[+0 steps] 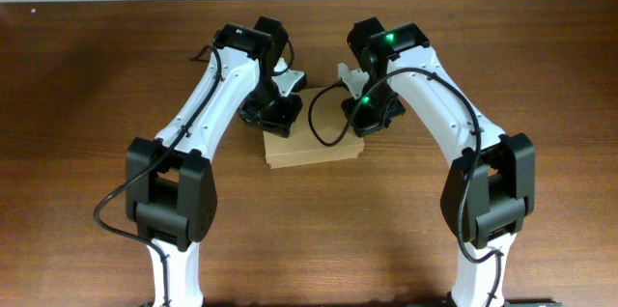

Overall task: Pack container
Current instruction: 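Press the lid down onto the box with both grippers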

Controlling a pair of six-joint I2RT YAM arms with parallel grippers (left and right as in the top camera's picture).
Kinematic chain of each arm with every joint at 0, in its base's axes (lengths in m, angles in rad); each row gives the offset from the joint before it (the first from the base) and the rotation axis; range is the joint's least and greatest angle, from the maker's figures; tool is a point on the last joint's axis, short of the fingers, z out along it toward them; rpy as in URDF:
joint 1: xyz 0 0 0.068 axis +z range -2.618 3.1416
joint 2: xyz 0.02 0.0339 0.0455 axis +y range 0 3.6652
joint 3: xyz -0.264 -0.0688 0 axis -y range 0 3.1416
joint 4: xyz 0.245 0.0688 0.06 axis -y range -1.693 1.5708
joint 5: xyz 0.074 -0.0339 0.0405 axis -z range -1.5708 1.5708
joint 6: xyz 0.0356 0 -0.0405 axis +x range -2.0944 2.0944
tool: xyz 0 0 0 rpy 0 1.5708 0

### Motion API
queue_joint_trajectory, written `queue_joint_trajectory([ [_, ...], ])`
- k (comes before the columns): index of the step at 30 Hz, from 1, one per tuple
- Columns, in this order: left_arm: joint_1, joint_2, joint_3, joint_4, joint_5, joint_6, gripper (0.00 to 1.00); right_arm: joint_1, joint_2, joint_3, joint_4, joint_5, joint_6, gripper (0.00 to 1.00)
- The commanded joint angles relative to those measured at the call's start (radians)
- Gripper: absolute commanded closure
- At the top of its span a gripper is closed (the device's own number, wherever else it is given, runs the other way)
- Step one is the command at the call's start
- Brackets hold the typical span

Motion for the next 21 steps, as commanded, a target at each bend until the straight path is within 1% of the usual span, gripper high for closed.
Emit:
queue_joint_trajectory([
  [1,0.001,-0.012,-0.025,0.031,-0.045,-0.032,0.98,0.006,0.024,0.010,0.016,-0.019,-0.029,0.96],
  [5,0.010,-0.044,0.004,0.059,-0.055,-0.050,0.98,-0.019,0.020,0.135,0.015,-0.025,-0.031,0.96],
  [7,0.021,-0.066,0.043,0.070,-0.100,-0.079,0.98,-0.041,0.020,0.237,0.013,-0.025,-0.031,0.96],
  [10,0.043,-0.092,0.167,0.074,-0.204,-0.111,0.98,-0.090,0.020,0.418,0.011,-0.022,-0.030,0.96],
  [14,0.077,-0.093,0.335,0.101,-0.386,-0.130,0.98,-0.158,0.020,0.568,0.028,0.050,0.004,0.96],
  [17,0.126,-0.093,0.423,0.149,-0.495,-0.126,0.98,-0.215,0.020,0.615,0.039,0.077,0.028,0.96],
  [19,0.171,-0.093,0.452,0.180,-0.512,-0.095,0.98,-0.259,0.020,0.621,0.038,0.075,0.070,0.96],
  [21,0.224,-0.093,0.464,0.195,-0.508,-0.093,0.98,-0.301,0.021,0.620,0.034,0.056,0.103,0.96],
])
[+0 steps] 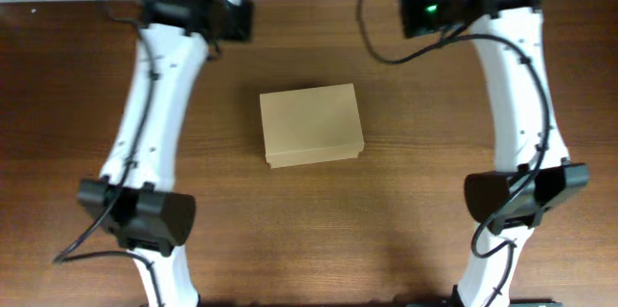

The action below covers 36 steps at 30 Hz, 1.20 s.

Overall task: Pack container
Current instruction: 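Press the lid down onto the box with both grippers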

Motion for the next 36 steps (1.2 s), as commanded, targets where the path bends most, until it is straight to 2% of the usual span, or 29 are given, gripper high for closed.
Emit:
queue_joint_trajectory([
  [1,0.102,-0.020,0.026,0.006,-0.096,0.012,0.97,-0.073,-0.008,0.011,-0.006,-0.005,0.071,0.96],
  [4,0.166,-0.020,0.026,-0.002,-0.085,0.012,0.97,-0.124,-0.008,0.010,-0.006,-0.056,0.072,0.96],
  [5,0.183,-0.020,0.026,-0.004,-0.085,0.012,0.97,-0.135,-0.008,0.010,-0.006,-0.061,0.072,0.93],
  [6,0.198,-0.020,0.026,-0.008,-0.085,0.012,0.97,-0.144,-0.008,0.010,-0.007,-0.060,0.072,0.86],
  [7,0.211,-0.020,0.026,-0.011,-0.085,0.012,0.92,-0.153,-0.008,0.010,-0.010,-0.060,0.072,0.76],
  [8,0.222,-0.020,0.026,-0.015,-0.085,0.012,0.84,-0.159,-0.008,0.010,-0.013,-0.060,0.072,0.51],
  [9,0.229,-0.020,0.026,-0.022,-0.085,0.011,0.70,-0.162,-0.008,0.010,-0.014,-0.060,0.072,0.11],
  [10,0.234,-0.020,0.026,-0.030,-0.085,0.011,0.59,-0.163,-0.008,0.010,-0.014,-0.060,0.072,0.01],
  [11,0.237,-0.020,0.026,-0.038,-0.085,0.012,0.36,-0.162,-0.008,0.010,-0.014,-0.060,0.072,0.01],
  [12,0.238,-0.020,0.026,-0.048,-0.085,0.012,0.01,-0.162,-0.008,0.010,-0.014,-0.060,0.072,0.01],
  [36,0.238,-0.020,0.026,-0.055,-0.085,0.012,0.00,-0.160,-0.008,0.009,-0.035,-0.049,0.072,0.01],
])
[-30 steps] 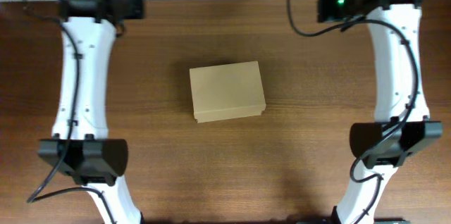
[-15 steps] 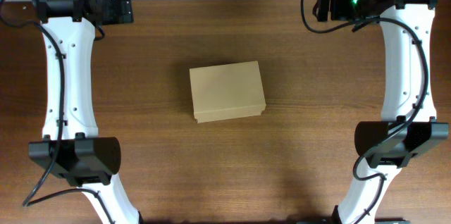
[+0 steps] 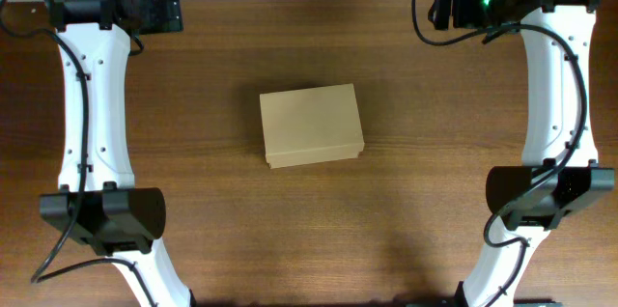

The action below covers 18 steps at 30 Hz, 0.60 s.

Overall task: Pack container
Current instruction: 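Press the lid down onto the box with both grippers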

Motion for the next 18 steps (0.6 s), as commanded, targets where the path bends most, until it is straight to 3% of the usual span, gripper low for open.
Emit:
queue_joint_trajectory([
  [1,0.000,-0.006,0.004,-0.005,-0.011,0.002,0.01,0.003,-0.008,0.009,0.008,-0.001,0.008,0.01],
  [7,0.000,-0.006,0.004,-0.005,-0.011,0.002,0.01,0.004,-0.060,-0.016,0.245,0.023,0.005,0.01],
  [10,0.000,-0.006,0.004,-0.005,-0.011,0.002,0.00,0.007,-0.164,-0.126,0.452,0.022,0.005,0.01],
  [18,0.000,-0.006,0.004,-0.005,-0.011,0.002,0.00,0.035,-0.579,-0.726,0.912,0.015,0.006,0.01],
])
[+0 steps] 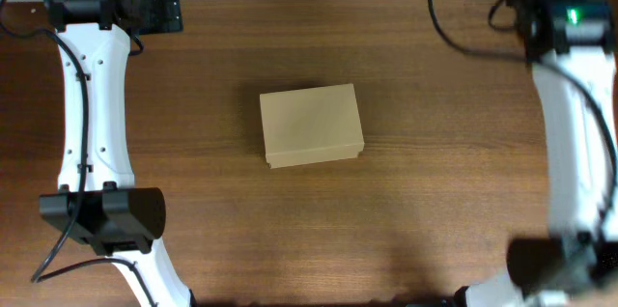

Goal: Pack container

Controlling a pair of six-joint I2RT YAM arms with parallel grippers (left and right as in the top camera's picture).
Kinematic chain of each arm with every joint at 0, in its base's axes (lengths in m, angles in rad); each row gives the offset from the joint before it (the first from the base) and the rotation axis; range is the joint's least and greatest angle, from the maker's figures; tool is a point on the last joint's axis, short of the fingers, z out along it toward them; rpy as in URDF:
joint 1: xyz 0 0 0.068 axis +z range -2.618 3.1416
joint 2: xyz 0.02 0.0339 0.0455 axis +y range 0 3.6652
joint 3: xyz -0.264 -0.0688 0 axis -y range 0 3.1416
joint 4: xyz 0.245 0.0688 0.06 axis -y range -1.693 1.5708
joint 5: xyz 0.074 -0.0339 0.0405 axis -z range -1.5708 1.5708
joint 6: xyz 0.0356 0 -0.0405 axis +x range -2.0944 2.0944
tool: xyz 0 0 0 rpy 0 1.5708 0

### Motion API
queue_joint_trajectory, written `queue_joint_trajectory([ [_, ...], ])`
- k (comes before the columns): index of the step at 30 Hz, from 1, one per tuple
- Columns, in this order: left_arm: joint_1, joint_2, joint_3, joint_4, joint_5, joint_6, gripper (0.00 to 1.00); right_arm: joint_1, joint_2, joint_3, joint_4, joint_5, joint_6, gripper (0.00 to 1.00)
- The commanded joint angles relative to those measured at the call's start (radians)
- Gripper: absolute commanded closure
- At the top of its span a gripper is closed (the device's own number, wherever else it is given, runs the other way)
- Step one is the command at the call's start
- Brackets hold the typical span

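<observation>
A tan cardboard box (311,125) lies with its lid down in the middle of the brown table (309,239). My left gripper (166,10) hangs over the far left corner, well away from the box; its fingers are too dark to read. The right gripper is at the far right edge of the table, blurred and partly cut off by the frame, also far from the box. Nothing shows in either gripper.
The white wall strip runs along the table's far edge. The left arm's base (101,218) and the right arm's base (565,264) stand at the near corners, with their links running along both sides of the table.
The right arm has swung further right and back, its gripper now at the top edge of the view and blurred. The left arm and the box are where they were.
Both grippers were together over the far edge of the box, covering part of it. Then both arms were drawn back and apart, leaving the box shut and alone at the centre. Later they stood at the far corners, and now the right one is further out.
</observation>
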Motion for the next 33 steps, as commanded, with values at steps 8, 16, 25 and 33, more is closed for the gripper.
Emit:
queue_joint_trajectory([
  [8,0.000,-0.006,0.004,-0.002,-0.011,0.001,0.01,0.018,-0.806,-0.872,0.267,-0.019,0.005,0.01],
  [16,0.000,-0.006,0.004,-0.002,-0.011,0.001,0.00,0.019,-1.301,-1.226,0.255,-0.002,0.005,0.01],
  [25,0.000,-0.006,0.004,-0.002,-0.011,0.001,0.00,0.019,-1.711,-1.519,0.234,-0.078,0.006,0.01],
  [33,0.000,-0.006,0.004,-0.002,-0.011,0.001,0.01,0.019,-1.736,-1.674,0.393,-0.076,0.005,0.01],
])
